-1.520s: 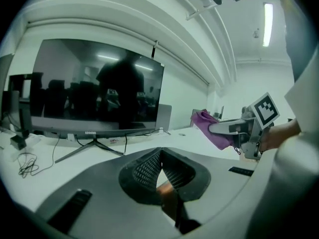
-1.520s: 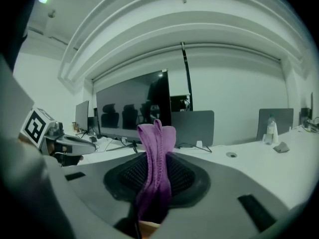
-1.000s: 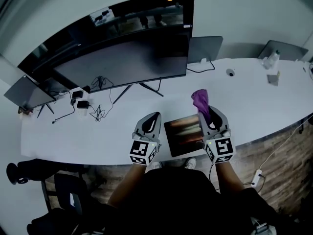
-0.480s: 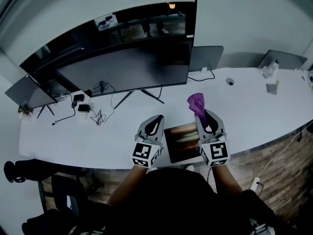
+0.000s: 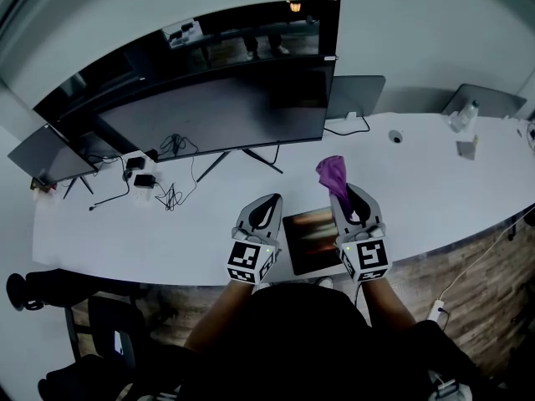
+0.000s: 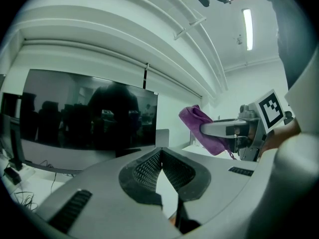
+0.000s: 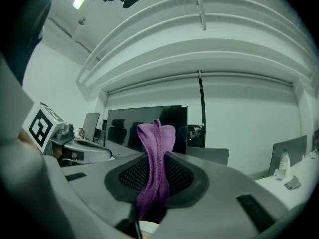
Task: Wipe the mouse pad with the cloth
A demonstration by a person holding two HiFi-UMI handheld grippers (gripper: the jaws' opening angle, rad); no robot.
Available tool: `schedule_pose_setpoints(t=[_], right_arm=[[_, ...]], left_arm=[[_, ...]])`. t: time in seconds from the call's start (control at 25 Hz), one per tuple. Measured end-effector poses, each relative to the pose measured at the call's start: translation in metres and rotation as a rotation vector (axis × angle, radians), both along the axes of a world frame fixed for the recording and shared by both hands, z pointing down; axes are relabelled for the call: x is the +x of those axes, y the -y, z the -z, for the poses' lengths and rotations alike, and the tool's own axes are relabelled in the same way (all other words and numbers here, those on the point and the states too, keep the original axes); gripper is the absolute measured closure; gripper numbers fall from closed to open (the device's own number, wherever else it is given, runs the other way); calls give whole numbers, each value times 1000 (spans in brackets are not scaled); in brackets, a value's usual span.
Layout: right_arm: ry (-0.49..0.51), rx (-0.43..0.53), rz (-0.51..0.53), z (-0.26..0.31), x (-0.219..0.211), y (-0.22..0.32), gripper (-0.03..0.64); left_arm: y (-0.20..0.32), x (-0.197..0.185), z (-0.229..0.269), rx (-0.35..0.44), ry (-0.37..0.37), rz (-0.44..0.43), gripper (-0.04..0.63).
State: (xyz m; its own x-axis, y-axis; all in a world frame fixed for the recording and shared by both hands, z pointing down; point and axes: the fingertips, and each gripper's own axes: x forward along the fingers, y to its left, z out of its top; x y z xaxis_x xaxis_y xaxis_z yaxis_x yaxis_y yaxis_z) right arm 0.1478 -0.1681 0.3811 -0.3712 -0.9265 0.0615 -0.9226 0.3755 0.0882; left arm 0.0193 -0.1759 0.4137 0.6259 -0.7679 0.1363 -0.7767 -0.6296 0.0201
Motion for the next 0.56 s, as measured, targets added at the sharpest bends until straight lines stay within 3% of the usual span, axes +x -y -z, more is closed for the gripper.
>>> schedule_pose_setpoints(t=[0.56], right_arm=[[7, -17, -9, -1, 2, -5, 515]], left_arm=[[-5, 3, -7, -12, 1, -7, 577]])
